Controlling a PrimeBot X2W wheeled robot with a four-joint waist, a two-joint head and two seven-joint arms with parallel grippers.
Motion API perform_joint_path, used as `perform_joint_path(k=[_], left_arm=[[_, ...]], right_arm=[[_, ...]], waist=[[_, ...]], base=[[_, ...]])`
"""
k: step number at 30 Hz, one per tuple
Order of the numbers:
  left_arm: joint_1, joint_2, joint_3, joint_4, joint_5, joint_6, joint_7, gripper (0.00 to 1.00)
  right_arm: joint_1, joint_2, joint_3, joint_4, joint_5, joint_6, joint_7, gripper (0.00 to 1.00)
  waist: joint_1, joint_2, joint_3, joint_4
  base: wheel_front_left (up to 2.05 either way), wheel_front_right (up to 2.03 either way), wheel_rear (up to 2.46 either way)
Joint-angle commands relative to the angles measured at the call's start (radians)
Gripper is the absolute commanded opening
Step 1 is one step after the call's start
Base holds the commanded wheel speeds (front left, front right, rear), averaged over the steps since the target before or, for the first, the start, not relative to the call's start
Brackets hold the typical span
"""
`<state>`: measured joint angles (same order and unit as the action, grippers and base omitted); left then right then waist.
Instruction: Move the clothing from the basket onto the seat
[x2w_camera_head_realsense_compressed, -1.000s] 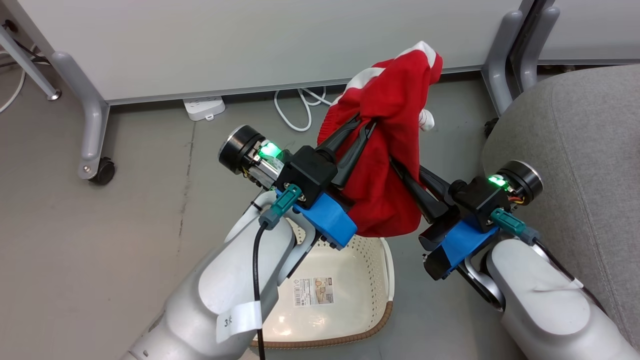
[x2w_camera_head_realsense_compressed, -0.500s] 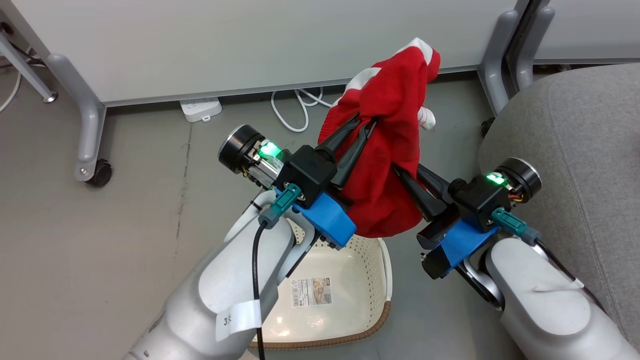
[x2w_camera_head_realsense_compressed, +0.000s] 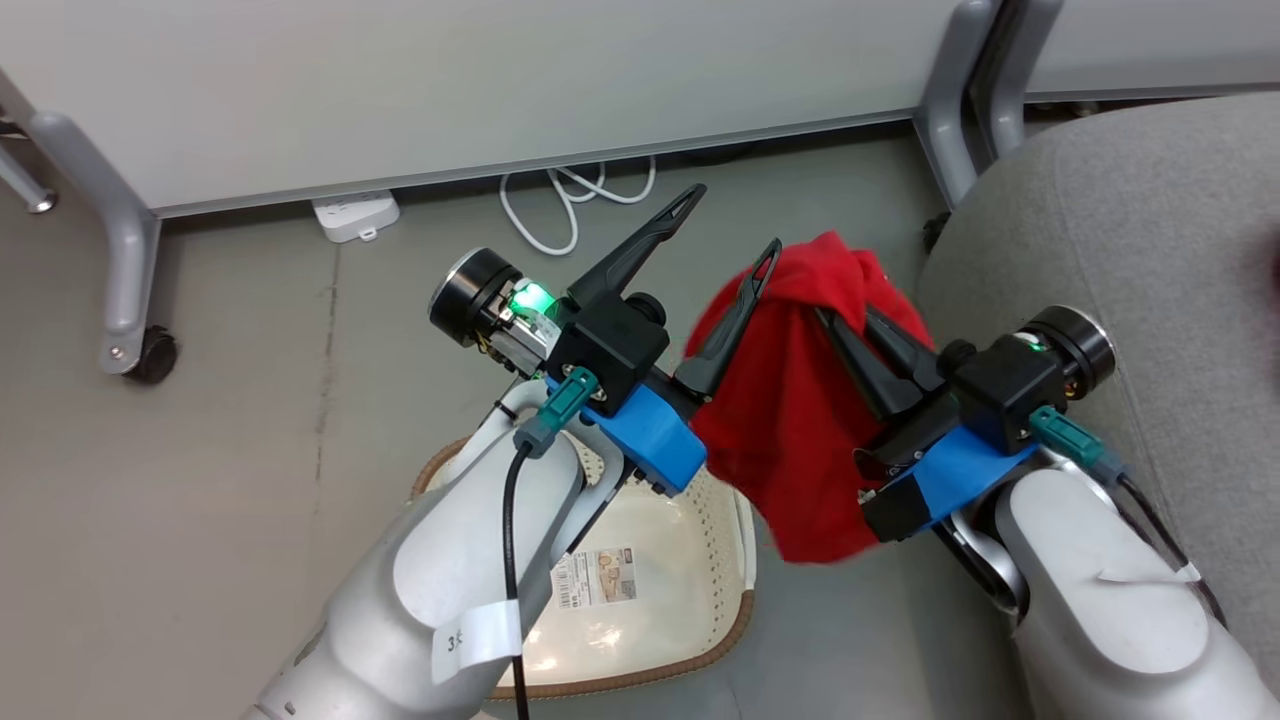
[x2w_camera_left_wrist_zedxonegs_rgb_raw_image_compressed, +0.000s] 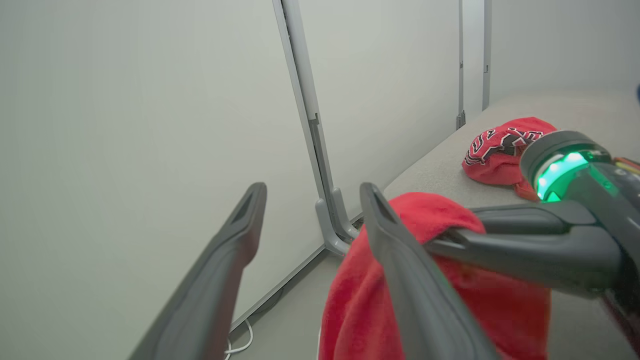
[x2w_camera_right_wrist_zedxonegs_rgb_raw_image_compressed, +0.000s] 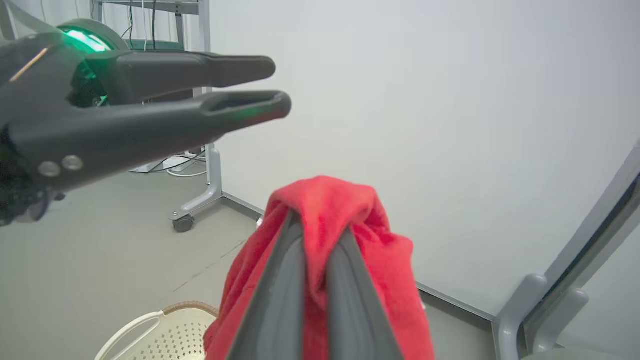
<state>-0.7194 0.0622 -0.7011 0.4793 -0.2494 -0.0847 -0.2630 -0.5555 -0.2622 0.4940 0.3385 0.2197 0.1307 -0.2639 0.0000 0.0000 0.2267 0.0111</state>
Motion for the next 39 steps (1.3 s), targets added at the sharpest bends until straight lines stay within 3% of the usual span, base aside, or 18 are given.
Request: perform_joint_path(k=[1, 24, 39], left_arm=[[0.005, 0.006, -0.003, 0.000, 0.007, -0.001, -0.003, 1.00], [0.021, 0.002, -0.114, 0.015, 0.039, -0.031, -0.003, 1.00], [0.010, 0.001, -0.176, 0.034, 0.032, -0.041, -0.003, 1.00]], right_arm=[[0.016, 0.002, -0.018, -0.010, -0.002, 0.000, -0.001, 0.00], [0.141, 0.056, -0.353, -0.153, -0.022, 0.000, -0.001, 0.00], [0.262, 0.092, -0.516, -0.197, -0.025, 0.000, -0.001, 0.00]], waist=[[0.0000, 0.0000, 0.011, -0.022], [0.0000, 0.0000, 0.115, -0.319], [0.0000, 0.0000, 0.156, -0.428]], base=[[0.00, 0.00, 0.00], [0.00, 0.00, 0.00], [0.00, 0.00, 0.00]])
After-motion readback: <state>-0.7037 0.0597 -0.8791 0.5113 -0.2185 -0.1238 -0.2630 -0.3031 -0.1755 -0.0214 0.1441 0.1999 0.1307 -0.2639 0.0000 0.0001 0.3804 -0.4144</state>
